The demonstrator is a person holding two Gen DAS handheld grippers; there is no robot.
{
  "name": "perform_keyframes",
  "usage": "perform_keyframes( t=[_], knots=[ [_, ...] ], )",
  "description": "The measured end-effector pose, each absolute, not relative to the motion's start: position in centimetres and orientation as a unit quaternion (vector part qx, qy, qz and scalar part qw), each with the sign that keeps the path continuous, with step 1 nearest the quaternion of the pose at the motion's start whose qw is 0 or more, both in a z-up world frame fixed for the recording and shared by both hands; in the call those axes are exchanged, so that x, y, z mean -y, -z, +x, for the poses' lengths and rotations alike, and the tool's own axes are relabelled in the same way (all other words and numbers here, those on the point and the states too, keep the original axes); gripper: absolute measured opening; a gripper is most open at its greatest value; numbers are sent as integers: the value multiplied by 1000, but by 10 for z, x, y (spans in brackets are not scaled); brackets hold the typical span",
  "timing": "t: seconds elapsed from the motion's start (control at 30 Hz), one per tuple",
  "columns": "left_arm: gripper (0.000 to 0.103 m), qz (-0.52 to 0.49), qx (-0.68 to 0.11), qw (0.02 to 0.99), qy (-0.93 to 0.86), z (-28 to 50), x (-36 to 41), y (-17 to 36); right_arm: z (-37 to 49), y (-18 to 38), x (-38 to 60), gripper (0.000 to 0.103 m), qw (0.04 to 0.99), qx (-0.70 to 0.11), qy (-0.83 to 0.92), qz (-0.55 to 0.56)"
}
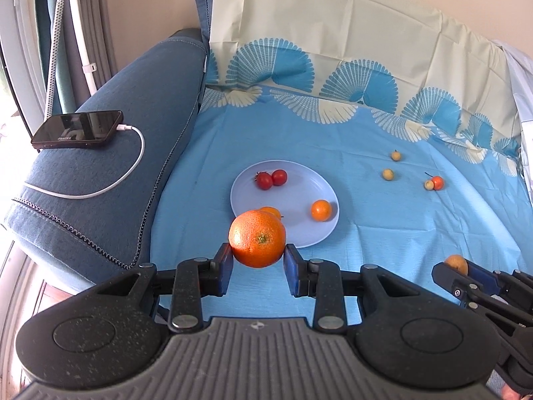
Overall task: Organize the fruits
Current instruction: 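Carry the orange and tan fruit over the plate and open both grippers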
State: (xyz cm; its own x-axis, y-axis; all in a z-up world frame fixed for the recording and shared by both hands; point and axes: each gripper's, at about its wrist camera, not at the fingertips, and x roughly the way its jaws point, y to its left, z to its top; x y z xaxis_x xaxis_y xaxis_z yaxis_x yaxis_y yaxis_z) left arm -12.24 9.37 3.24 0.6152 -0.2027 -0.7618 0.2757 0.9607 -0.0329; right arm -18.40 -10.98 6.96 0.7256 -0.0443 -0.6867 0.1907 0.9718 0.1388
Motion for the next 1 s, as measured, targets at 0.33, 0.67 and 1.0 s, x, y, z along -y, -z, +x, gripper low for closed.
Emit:
perform_keyframes(
  t=[0.33,0.67,1.0],
  knots=[
    [37,39,-430,893,126,-106,-92,-24,-169,-59,114,27,917,-380,64,102],
    [37,46,-433,892,123,-85,-79,-20,-151,-52,120,27,916,-383,61,104],
    [37,48,-441,888,122,-56,-66,-14,-125,-40,125,27,912,-392,53,113]
  ],
)
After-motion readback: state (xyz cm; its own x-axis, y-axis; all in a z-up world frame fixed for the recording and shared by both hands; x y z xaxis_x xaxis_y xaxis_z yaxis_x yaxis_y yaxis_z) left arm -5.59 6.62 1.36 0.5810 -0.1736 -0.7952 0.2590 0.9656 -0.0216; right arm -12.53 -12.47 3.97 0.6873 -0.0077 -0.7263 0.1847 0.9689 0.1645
